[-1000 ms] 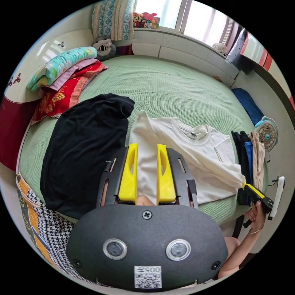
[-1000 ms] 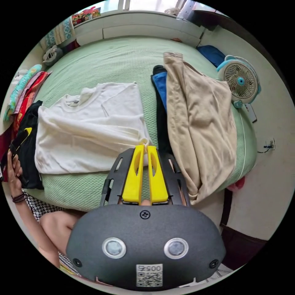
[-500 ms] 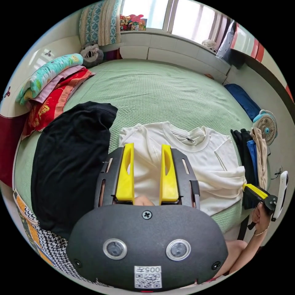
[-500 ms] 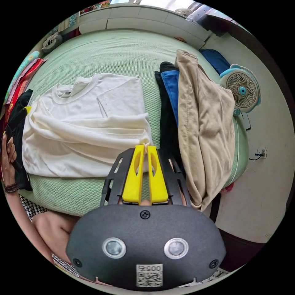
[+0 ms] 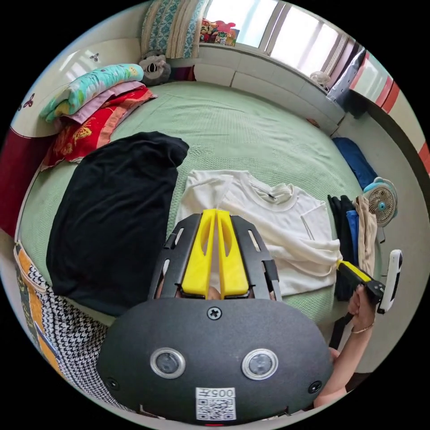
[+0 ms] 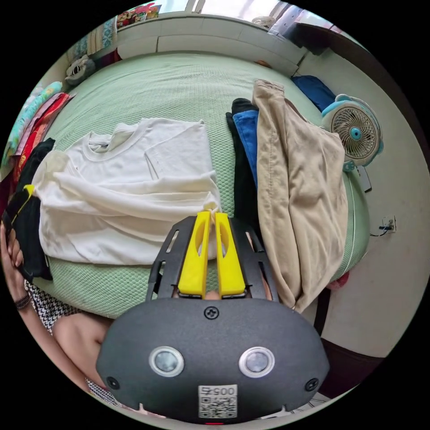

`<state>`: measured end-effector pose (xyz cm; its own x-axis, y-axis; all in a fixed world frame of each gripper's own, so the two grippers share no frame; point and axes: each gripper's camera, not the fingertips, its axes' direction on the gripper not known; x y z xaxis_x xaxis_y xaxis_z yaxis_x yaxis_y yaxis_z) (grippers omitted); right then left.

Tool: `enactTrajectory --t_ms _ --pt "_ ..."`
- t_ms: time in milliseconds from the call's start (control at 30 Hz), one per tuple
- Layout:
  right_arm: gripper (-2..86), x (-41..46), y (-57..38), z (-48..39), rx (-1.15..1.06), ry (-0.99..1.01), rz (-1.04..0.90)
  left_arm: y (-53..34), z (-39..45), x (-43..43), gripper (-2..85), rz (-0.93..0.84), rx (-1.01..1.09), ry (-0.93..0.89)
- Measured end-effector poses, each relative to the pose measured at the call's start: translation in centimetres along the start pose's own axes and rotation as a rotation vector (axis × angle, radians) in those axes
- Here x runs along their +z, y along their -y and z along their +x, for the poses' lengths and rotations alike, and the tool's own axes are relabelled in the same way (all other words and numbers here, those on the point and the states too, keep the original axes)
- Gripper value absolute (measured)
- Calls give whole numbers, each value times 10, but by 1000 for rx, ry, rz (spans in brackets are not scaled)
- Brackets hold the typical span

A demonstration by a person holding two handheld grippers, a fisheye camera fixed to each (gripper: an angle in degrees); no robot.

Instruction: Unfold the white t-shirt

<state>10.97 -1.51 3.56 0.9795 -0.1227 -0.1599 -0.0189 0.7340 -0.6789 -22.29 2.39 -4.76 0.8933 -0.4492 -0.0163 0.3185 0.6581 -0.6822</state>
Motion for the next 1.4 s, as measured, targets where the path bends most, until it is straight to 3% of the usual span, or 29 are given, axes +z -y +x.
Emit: enactTrajectory --t_ms 167,333,633,833,967,1233,1400 --pt "-12 -5 -38 13 -13 16 -26 -44 -16 -21 0 -27 53 91" --pt "-12 -38 -110 39 -38 106 35 -113 -37 -43 0 -34 107 71" --pt "-9 33 -238 73 49 103 11 -201 -73 -32 17 -113 41 64" --pt "38 34 -278 81 31 122 78 -201 -47 -55 86 -6 165 -17" --pt "59 30 -298 92 16 144 118 -192 -26 -42 102 -15 223 25" --pt "75 46 -342 126 64 238 146 -181 -17 5 92 -116 218 74" --pt "83 52 -366 136 72 301 182 -195 -20 -14 43 -69 226 68"
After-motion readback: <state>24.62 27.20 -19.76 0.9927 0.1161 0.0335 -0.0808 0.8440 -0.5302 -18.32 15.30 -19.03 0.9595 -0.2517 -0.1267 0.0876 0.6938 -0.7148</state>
